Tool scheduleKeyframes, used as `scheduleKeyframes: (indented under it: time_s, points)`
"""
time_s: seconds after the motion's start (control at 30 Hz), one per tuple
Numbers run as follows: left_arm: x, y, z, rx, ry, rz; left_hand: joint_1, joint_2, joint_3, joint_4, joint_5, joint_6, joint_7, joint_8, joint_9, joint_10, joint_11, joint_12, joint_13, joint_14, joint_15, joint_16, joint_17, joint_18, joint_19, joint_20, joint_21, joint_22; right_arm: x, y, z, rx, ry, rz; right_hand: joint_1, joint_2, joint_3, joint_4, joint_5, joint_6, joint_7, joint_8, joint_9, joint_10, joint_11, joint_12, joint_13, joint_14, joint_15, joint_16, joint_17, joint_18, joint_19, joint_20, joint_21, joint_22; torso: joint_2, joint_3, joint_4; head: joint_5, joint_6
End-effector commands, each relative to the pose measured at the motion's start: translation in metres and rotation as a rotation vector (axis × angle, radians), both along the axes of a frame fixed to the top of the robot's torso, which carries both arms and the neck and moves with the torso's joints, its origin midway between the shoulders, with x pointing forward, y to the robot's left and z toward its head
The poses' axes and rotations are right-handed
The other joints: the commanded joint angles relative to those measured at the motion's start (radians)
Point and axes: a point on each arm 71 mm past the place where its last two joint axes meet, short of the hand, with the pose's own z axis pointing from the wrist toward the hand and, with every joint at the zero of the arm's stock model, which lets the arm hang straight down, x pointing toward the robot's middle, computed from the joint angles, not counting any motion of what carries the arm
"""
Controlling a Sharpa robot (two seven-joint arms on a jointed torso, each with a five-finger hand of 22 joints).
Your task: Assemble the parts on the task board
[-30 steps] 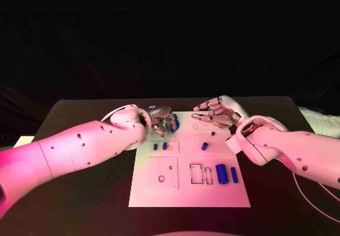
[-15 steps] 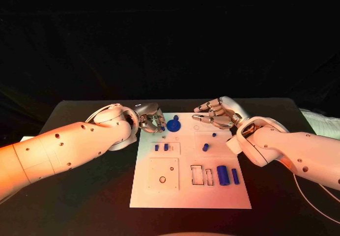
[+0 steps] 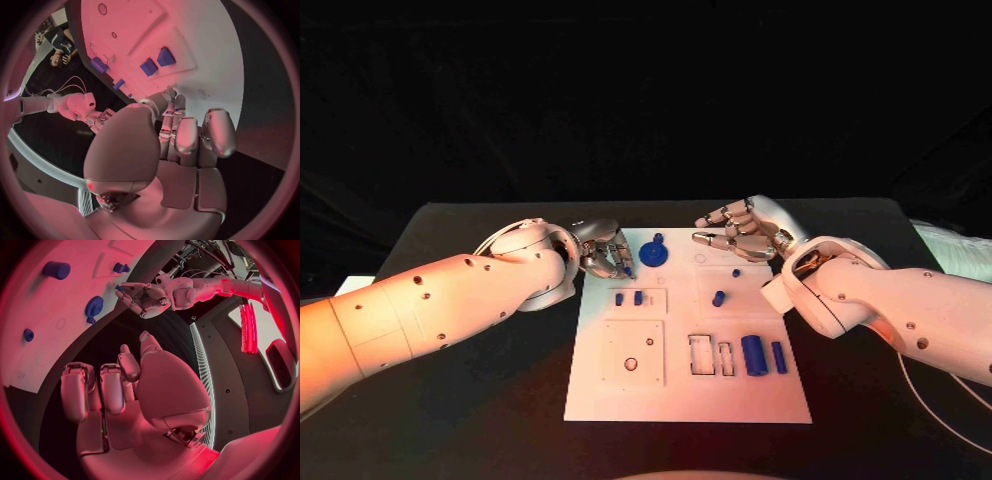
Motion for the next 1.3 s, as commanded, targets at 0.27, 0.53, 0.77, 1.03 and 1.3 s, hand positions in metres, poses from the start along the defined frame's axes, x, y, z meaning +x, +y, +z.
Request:
scheduleKeyframes:
  time_s: [0.27,0.53,0.77,1.03,1.3]
  points:
    - [-0.0035,-0.0071,-0.0028,-0.009,0.025,-0.025,-0.008,-0.001,-0.002,0.001,0.002,0.008,0.001,-0.003,0.001,0.008,0.002,-0.006,0.000,0.015,-0.007,-0.005,-0.002,-0.011,0.004,-0.001,0.000,0.003,-0.0004,0.0015,-0.0007,-0.004,0.000,0.012,-0.008,0.004,-0.004,-0.001,0.006,0.000,0.000,0.000,0.001,0.002,-0.008,0.007,-0.001,0.051,-0.009,-0.005,0.006,0.011,-0.006,0.001,-0.004,0.078,0.000,0.0000,0.0008,-0.003,-0.002]
    - [-0.0034,-0.0085,-0.0051,0.006,0.022,-0.027,-0.009,0.000,-0.002,0.001,0.002,0.008,0.001,-0.003,0.000,0.008,0.002,-0.006,0.000,0.015,-0.007,-0.006,-0.004,-0.011,0.004,-0.001,-0.001,0.002,-0.0005,0.0018,-0.0010,-0.004,0.001,0.013,-0.008,0.004,-0.004,-0.001,0.006,0.000,0.000,0.000,0.001,0.002,-0.008,0.007,-0.001,0.051,-0.009,-0.005,0.006,0.011,-0.006,0.001,-0.004,0.078,0.000,0.0000,0.0000,-0.004,-0.001]
    - [-0.0029,-0.0101,-0.0076,0.036,0.019,-0.028,-0.010,-0.001,-0.003,0.001,0.002,0.008,0.001,-0.004,0.000,0.008,0.002,-0.008,0.000,0.014,-0.007,-0.006,-0.004,-0.011,0.003,-0.001,-0.001,0.002,-0.0005,0.0017,-0.0011,-0.004,0.001,0.013,-0.008,0.004,-0.004,-0.001,0.006,0.000,0.000,0.000,0.001,0.002,-0.008,0.007,-0.001,0.051,-0.009,-0.005,0.006,0.011,-0.006,0.001,-0.004,0.078,0.000,0.0000,0.0005,-0.005,-0.004]
    - [-0.0016,-0.0105,-0.0099,0.059,0.019,-0.023,-0.011,-0.001,-0.003,0.001,0.002,0.007,0.001,-0.005,0.000,0.008,0.002,-0.008,-0.001,0.014,-0.007,-0.006,-0.004,-0.011,0.003,-0.001,-0.003,0.001,-0.0006,0.0018,-0.0011,-0.004,0.001,0.013,-0.008,0.004,-0.004,-0.001,0.006,0.000,0.000,0.000,0.001,0.002,-0.008,0.007,-0.001,0.051,-0.009,-0.005,0.006,0.011,-0.006,0.001,-0.004,0.078,0.000,-0.0004,0.0004,-0.006,-0.007]
    - [-0.0008,-0.0108,-0.0106,0.065,0.019,-0.020,-0.011,-0.001,-0.003,0.001,0.002,0.007,0.001,-0.006,-0.001,0.007,0.002,-0.010,-0.001,0.014,-0.007,-0.005,-0.003,-0.010,0.002,-0.001,-0.003,0.001,-0.0006,0.0018,-0.0012,-0.004,0.002,0.013,-0.008,0.004,-0.004,-0.001,0.006,0.000,0.000,0.000,0.001,0.002,-0.008,0.007,-0.001,0.051,-0.009,-0.005,0.006,0.011,-0.006,0.001,-0.004,0.078,0.000,-0.0005,0.0006,-0.006,-0.007]
